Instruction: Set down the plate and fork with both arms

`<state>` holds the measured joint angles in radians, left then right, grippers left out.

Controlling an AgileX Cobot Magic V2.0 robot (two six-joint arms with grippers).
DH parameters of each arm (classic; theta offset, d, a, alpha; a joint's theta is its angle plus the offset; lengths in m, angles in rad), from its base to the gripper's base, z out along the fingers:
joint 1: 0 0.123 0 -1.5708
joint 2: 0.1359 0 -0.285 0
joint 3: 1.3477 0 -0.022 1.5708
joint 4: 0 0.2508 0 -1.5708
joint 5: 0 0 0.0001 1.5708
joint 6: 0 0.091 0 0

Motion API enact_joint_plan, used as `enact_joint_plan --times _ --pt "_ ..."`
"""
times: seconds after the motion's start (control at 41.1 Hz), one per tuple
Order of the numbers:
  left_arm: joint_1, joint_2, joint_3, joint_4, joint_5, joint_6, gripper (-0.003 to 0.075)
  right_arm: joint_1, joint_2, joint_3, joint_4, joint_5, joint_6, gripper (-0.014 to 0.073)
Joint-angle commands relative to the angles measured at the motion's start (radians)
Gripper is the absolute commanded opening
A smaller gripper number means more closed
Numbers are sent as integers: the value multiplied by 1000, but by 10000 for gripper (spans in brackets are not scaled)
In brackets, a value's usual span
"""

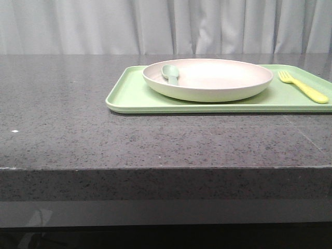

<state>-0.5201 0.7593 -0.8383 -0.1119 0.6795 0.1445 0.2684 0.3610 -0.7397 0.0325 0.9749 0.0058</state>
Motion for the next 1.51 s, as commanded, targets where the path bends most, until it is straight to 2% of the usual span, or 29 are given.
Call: enact_joint_plan --times 0.0,0.073,0.633,0.754,0.852,0.9,1.144,1.29,1.484 --pt "2 -5 -28 -15 -65 3 29 1 10 -23 -1 -80 -6 27" --pt "2 -5 -28 -15 -65 3 -20 1 10 -23 -1 -80 -6 -72" --pt "2 -5 -28 -15 -72 3 -20 1 10 -23 2 -75 -6 -67" --pt "8 -56 15 -21 -97 3 -20 1 10 -23 2 -76 -6 -68" --pt "71 -139 97 58 -187 5 -20 0 10 -23 1 -74 -6 -68" --pt "119 -191 162 81 -282 5 -20 0 10 -23 1 -74 -6 -68" --pt "385 -506 541 65 -693 5 -20 0 10 -23 2 -74 -6 -68" --pt "485 -686 690 48 -758 -1 -20 0 10 -23 2 -74 -6 -68" --pt "497 -788 781 -81 -749 -21 -20 0 10 -23 2 -74 -6 -68"
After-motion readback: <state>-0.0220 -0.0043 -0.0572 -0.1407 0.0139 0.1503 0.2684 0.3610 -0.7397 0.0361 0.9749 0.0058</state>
